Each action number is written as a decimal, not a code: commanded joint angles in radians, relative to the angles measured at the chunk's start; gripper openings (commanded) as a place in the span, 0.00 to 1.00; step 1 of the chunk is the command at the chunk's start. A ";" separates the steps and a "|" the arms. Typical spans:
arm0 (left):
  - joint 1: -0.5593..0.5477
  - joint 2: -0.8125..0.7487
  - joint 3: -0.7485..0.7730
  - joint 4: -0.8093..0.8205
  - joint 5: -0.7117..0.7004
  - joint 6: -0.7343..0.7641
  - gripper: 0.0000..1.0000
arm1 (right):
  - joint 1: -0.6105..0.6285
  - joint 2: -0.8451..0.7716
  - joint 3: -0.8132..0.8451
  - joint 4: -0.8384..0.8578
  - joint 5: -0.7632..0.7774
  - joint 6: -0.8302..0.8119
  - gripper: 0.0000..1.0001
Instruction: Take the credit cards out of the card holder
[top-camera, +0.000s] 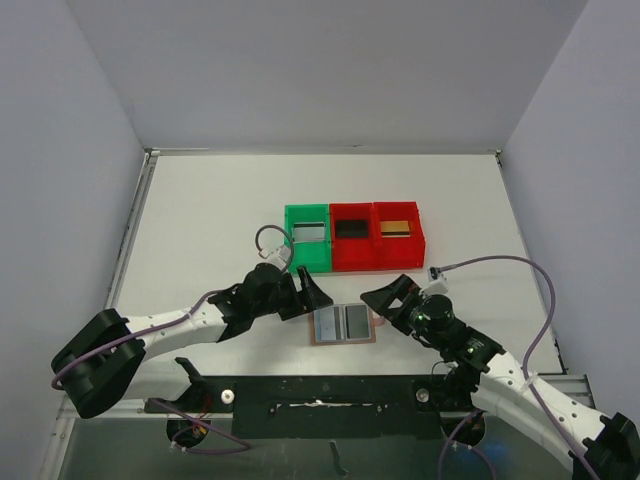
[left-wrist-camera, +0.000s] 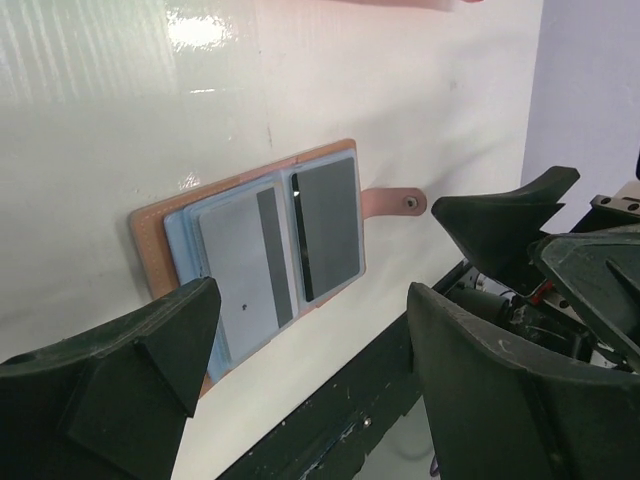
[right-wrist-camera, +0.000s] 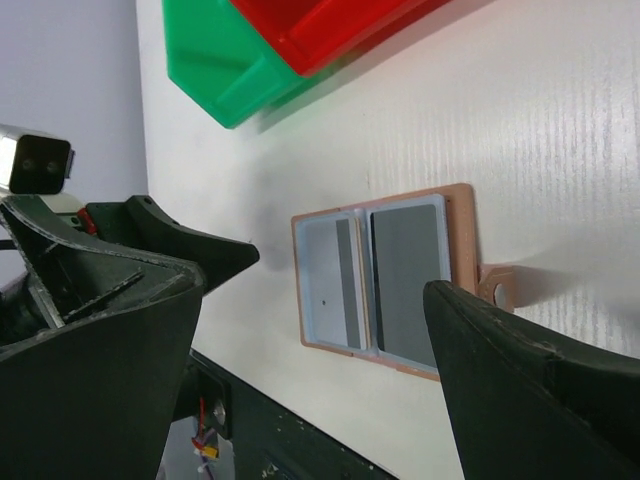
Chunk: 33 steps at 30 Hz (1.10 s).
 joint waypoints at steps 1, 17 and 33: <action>0.002 -0.027 0.047 -0.044 0.017 0.032 0.74 | -0.008 0.090 0.014 0.086 -0.066 -0.035 0.95; -0.024 0.061 0.040 0.105 0.105 0.084 0.61 | 0.005 0.417 0.188 0.055 -0.135 -0.159 0.47; -0.051 0.147 0.066 0.202 0.181 0.056 0.56 | 0.000 0.496 0.124 0.080 -0.171 -0.126 0.37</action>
